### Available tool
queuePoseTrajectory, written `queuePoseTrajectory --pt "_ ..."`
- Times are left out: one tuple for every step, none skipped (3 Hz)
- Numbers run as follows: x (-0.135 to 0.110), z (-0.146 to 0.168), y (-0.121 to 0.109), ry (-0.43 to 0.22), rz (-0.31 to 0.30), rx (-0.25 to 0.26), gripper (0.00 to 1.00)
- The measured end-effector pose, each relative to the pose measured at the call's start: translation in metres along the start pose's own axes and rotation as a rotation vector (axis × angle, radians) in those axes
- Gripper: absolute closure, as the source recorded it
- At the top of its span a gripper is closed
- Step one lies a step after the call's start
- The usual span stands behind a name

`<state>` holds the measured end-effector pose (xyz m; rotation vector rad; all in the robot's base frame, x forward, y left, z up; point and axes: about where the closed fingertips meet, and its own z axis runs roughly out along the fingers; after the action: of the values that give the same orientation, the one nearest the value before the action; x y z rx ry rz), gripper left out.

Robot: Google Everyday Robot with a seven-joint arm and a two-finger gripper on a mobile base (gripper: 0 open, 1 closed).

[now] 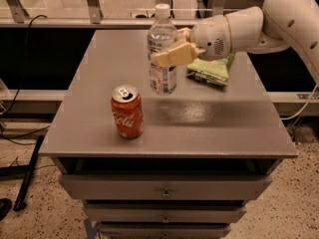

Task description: Move blue plastic bottle near coke can

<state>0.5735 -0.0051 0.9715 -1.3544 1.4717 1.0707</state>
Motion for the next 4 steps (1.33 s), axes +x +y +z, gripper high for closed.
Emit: queuePoseTrajectory --pt "0.015 -0.01 0.021 -0.002 -0.009 -0.038 1.0" --pt "0.027 -0.012 0.033 0.0 -0.023 -0.067 1.0" --pt "0.038 -0.006 0.042 0.007 -0.039 -0.1 1.0" --pt "0.046 0.0 0.048 0.006 -0.047 -0.128 1.0"
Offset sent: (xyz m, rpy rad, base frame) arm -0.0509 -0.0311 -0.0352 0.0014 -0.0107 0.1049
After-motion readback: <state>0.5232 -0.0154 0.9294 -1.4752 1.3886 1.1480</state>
